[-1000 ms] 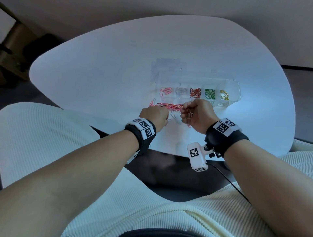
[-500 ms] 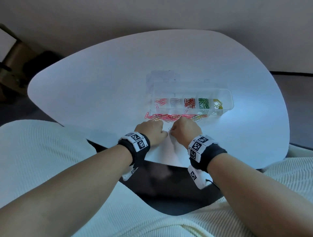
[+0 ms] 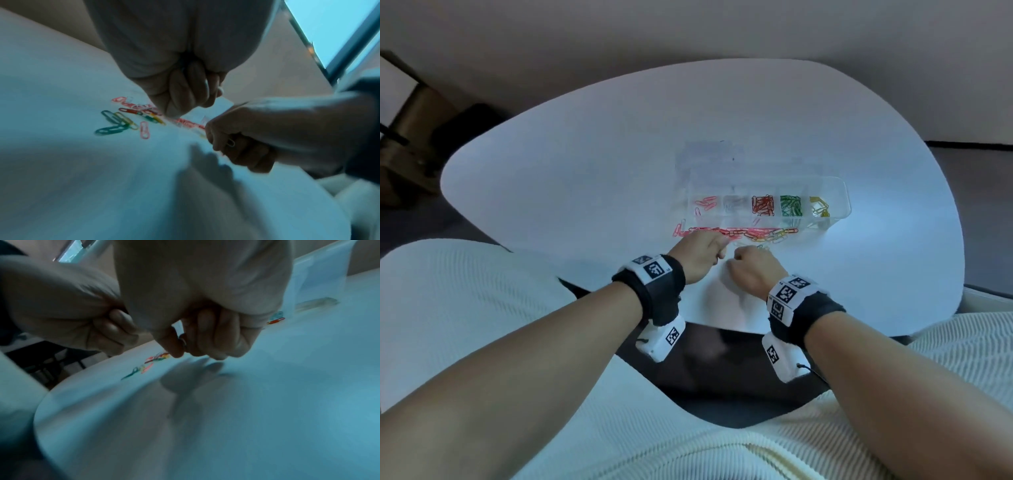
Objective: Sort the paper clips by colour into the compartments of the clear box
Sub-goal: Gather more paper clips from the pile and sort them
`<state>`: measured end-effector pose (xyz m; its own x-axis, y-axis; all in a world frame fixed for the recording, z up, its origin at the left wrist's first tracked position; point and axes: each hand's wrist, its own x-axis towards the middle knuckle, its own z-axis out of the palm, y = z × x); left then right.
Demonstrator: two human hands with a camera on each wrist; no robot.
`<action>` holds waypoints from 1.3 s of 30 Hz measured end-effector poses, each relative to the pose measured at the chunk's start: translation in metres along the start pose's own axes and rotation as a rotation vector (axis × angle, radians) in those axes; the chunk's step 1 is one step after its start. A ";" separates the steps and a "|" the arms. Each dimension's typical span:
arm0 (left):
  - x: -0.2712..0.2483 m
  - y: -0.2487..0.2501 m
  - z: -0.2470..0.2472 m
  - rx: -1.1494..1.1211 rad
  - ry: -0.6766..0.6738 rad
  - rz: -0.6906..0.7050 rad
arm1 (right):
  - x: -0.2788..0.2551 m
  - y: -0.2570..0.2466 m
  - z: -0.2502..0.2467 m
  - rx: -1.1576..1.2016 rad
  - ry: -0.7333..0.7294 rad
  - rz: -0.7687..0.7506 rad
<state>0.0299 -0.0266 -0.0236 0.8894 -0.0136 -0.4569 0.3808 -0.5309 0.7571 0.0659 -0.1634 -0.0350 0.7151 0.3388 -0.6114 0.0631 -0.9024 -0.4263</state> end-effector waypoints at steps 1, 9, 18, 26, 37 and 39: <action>0.001 0.005 -0.003 -0.117 0.005 -0.038 | -0.002 -0.002 -0.006 0.142 -0.010 0.008; 0.004 0.031 -0.031 -0.664 0.150 -0.068 | -0.007 -0.027 -0.052 1.079 0.195 0.063; 0.018 0.050 -0.048 -0.717 0.144 -0.264 | 0.002 -0.040 -0.073 1.517 0.056 0.099; 0.036 0.073 -0.043 -0.765 0.246 -0.301 | -0.009 -0.033 -0.086 1.641 -0.087 0.072; 0.031 0.067 -0.032 -0.884 0.115 -0.221 | -0.031 -0.021 -0.113 1.310 0.080 -0.092; 0.024 0.068 -0.033 -0.777 0.169 -0.159 | -0.038 -0.014 -0.113 1.136 0.067 -0.133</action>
<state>0.0856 -0.0349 0.0325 0.8122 0.1737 -0.5569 0.5176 0.2256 0.8253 0.1159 -0.1934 0.0696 0.7877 0.3681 -0.4940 -0.4996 -0.0874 -0.8618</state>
